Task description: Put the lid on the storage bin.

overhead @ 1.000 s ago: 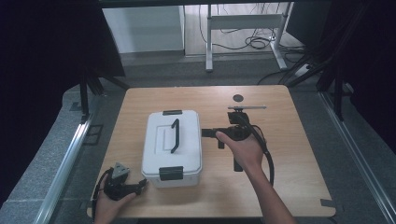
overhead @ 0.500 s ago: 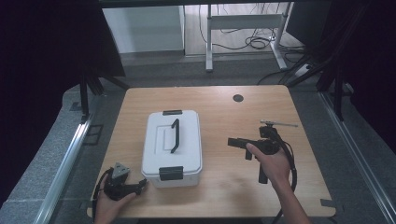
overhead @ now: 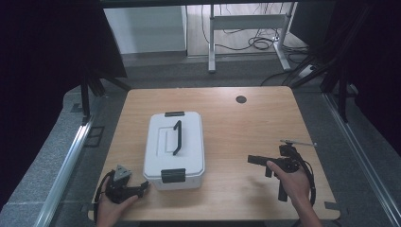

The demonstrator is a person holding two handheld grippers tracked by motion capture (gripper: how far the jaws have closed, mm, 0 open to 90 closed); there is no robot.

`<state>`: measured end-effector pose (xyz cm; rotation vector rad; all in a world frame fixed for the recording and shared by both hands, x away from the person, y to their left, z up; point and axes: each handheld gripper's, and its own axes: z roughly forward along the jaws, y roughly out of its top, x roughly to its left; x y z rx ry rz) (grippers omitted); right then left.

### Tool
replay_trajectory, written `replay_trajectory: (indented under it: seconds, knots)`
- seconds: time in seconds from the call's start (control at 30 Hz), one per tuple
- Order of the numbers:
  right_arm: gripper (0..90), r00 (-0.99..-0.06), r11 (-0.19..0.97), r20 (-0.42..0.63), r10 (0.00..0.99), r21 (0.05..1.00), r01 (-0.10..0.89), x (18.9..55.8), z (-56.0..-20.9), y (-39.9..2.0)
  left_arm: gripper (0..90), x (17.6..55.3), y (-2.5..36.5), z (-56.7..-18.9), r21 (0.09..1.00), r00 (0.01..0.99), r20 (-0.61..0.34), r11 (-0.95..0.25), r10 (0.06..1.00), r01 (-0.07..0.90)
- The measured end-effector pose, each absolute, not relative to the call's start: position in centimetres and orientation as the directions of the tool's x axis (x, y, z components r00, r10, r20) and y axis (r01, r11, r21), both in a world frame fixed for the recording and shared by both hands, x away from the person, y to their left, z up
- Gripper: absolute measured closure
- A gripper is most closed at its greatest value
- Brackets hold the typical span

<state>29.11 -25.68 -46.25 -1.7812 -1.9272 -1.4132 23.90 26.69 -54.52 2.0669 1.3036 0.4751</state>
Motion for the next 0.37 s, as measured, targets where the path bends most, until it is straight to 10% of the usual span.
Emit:
replay_trajectory:
  seconds: [0.37]
  knots:
    - [42.2, -0.283, -0.152, 0.685, 0.672, 0.502, 0.852, 29.5, -46.5, -24.8, 12.8, 23.9, 26.7, -54.5, 0.683, 0.441, -0.034, -0.302, 0.897, 0.665]
